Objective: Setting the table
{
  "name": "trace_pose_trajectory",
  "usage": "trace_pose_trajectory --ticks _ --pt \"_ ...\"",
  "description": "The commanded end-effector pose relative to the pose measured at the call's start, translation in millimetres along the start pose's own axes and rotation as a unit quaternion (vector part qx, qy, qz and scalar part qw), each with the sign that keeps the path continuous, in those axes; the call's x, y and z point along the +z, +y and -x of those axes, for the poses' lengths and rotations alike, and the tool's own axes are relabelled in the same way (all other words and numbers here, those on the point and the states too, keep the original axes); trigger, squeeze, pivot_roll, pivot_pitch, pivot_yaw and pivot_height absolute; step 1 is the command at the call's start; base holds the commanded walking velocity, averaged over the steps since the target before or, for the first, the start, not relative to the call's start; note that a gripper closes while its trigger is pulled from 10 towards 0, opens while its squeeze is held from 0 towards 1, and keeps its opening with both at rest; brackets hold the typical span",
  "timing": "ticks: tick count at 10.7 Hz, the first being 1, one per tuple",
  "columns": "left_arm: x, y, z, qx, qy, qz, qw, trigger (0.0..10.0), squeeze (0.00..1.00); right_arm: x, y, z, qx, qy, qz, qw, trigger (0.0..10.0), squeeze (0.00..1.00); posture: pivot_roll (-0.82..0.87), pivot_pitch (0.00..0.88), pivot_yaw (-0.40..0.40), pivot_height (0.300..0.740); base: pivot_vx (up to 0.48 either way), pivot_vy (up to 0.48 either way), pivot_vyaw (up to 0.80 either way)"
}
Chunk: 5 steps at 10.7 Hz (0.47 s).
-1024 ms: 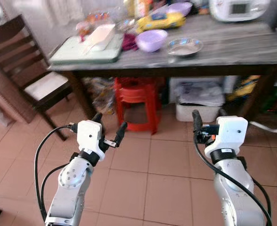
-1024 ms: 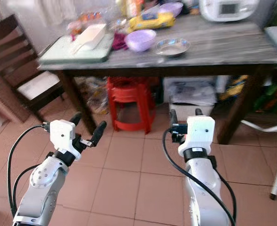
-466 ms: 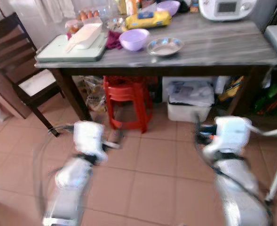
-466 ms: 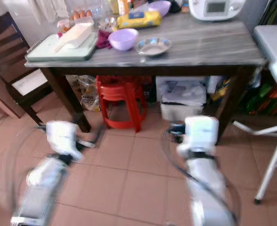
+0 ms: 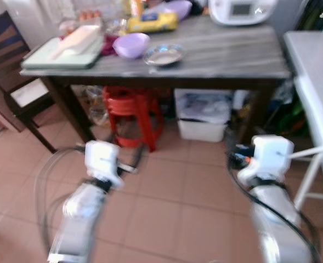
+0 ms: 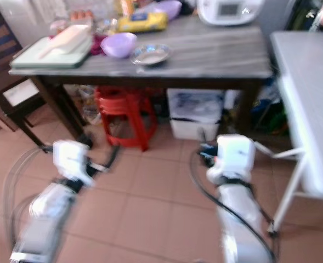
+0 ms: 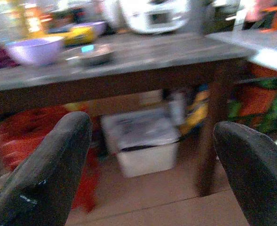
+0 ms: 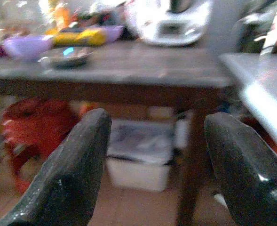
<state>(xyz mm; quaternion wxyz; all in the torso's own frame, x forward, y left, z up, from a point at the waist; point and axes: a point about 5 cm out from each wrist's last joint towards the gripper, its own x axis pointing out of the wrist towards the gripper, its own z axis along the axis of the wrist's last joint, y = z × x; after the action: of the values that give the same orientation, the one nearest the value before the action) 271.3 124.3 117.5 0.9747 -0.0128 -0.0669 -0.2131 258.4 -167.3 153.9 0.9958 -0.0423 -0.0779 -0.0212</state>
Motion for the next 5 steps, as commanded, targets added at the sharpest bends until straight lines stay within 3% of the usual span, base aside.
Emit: trace_pose_trajectory --ticks 1,5 --pt "3.0 8.1 2.0 0.005 0.001 -0.011 1.000 10.0 0.00 2.3 6.4 0.8 0.005 -0.004 -0.012 1.000 10.0 0.00 -0.09 0.101 0.137 0.740 0.000 -0.334 -0.67" --pt "2.9 8.2 2.1 0.003 0.002 -0.013 1.000 10.0 0.00 2.0 6.5 1.3 0.006 -0.004 -0.010 1.000 10.0 0.00 -0.09 0.099 0.137 0.740 0.000 -0.333 0.00"
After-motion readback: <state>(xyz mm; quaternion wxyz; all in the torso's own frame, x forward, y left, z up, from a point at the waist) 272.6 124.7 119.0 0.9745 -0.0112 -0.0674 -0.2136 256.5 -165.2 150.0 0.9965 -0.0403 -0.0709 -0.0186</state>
